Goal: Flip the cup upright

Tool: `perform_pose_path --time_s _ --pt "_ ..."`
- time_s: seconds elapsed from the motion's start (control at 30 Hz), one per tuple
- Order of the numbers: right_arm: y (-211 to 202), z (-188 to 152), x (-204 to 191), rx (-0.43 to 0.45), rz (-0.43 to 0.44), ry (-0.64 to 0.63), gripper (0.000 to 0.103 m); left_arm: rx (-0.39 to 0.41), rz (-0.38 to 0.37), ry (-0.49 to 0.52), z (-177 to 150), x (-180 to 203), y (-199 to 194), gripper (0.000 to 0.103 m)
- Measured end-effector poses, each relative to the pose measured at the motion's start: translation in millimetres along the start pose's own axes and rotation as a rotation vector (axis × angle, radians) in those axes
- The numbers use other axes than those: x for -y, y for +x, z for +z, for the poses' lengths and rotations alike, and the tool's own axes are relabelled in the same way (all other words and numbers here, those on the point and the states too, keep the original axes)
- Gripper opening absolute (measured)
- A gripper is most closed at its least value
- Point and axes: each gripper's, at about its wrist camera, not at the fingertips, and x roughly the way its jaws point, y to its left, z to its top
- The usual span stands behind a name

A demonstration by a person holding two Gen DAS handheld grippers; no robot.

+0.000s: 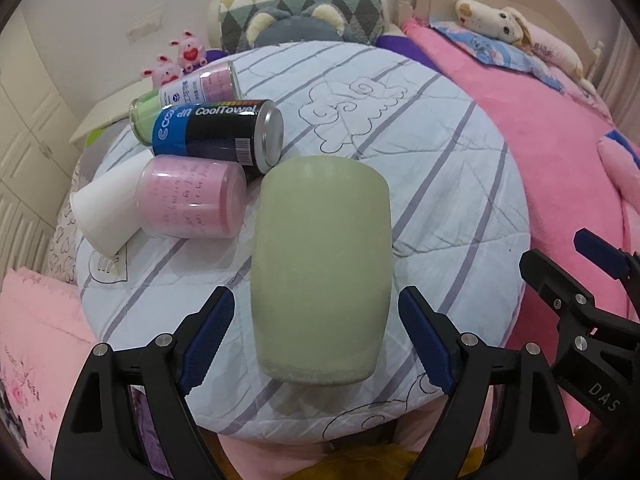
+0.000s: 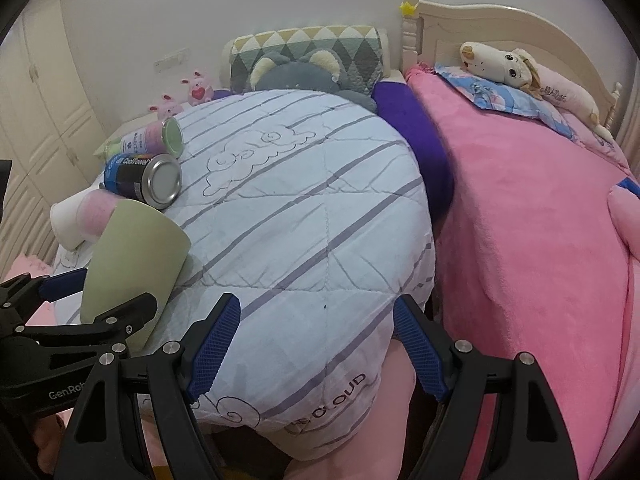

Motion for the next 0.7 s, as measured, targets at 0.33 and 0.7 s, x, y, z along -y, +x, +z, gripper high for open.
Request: perform_pose_path --time_s 0.33,0.7 --pt "-16 1 -14 0.03 -0.031 0.015 0.08 0.06 -0.029 0.011 -8 -20 -21 0.086" --pt "-19 3 -52 0.017 -0.018 0.005 0.08 0.112 -0.038 0.006 -16 -65 -33 0.086"
